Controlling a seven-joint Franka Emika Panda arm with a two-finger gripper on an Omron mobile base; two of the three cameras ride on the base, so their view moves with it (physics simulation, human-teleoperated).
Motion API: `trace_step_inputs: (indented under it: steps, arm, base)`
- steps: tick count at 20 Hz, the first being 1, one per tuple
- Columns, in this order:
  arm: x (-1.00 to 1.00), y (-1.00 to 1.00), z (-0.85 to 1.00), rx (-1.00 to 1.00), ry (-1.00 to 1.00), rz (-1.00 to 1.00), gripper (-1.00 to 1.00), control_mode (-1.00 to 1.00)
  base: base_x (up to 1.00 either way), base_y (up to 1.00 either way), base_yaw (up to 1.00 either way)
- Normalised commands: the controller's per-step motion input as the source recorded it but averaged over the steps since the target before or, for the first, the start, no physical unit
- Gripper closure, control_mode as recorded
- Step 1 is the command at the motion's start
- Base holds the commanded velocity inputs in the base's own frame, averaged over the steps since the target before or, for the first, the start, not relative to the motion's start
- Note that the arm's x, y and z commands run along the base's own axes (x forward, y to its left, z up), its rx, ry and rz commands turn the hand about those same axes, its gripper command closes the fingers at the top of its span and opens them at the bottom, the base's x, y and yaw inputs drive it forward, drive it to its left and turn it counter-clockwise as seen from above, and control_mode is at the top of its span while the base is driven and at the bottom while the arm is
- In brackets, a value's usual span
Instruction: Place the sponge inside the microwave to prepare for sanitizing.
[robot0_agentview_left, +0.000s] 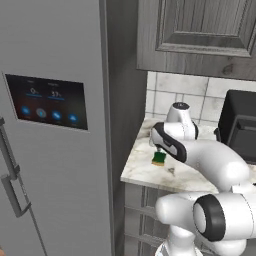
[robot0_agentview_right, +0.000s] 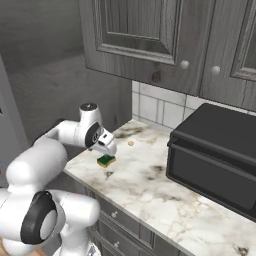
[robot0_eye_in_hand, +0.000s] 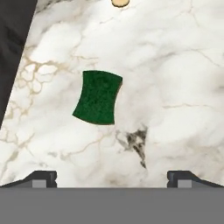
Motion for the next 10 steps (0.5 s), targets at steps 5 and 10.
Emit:
trace_step_inputs:
  steps: [5, 10]
  arm:
    - [0.01, -0.03, -0.08, 0.07, 0.06, -0.24, -1.0, -1.0]
    - [0.1, 0.0, -0.08, 0.06, 0.07, -0.06, -1.0, -1.0]
  base:
    - [0.0, 0.0, 0.0]
    - [0.0, 0.0, 0.0]
